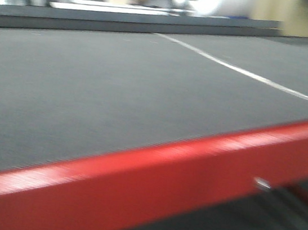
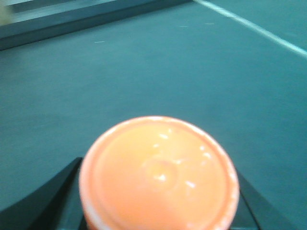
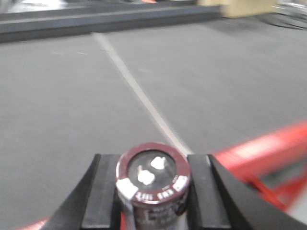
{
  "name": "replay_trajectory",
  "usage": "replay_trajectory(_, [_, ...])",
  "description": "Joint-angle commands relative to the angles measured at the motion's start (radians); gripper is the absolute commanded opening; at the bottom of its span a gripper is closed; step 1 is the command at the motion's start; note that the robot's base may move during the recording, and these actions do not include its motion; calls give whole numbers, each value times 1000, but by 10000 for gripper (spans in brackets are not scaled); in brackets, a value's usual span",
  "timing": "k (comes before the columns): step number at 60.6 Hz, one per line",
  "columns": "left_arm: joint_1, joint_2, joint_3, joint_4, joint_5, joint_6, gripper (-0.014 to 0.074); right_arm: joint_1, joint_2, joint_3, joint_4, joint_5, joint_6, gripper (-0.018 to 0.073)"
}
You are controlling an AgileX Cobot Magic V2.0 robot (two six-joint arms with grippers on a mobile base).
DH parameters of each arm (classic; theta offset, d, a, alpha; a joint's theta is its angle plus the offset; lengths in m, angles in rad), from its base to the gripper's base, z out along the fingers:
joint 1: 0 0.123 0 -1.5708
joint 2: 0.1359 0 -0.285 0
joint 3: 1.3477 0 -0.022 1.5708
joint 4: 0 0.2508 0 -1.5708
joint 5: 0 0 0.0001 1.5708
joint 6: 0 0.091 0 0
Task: Place cylindrical capacitor in blue bin on shelf
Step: 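Drive the base away from the table toward the blue-bin shelf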
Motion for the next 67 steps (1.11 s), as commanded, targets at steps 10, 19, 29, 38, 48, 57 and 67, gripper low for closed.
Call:
replay_trajectory(10, [-4, -8, 0, -2, -21, -2, -111, 1, -5, -7, -5, -24, -4, -36])
replay_trajectory(19, [-4, -9, 0, -2, -21, -2, -111, 1, -5, -7, -5, -24, -4, -36])
replay_trajectory(29, [-4, -10, 0, -2, -21, -2, -111, 1, -5, -7, -5, -24, -4, -36])
replay_trajectory(38, [-4, -10, 0, -2, -21, -2, -111, 1, -5, -7, -5, -24, -4, -36])
replay_trajectory(48, [-4, -10, 0, -2, -21, -2, -111, 1, -5, -7, -5, -24, -4, -36])
replay_trajectory(57, [-4, -10, 0, -2, -21, -2, -111, 1, -5, -7, -5, -24, -4, -36])
replay_trajectory(67, [-4, -10, 0, -2, -21, -2, -111, 1, -5, -7, -5, -24, -4, -36])
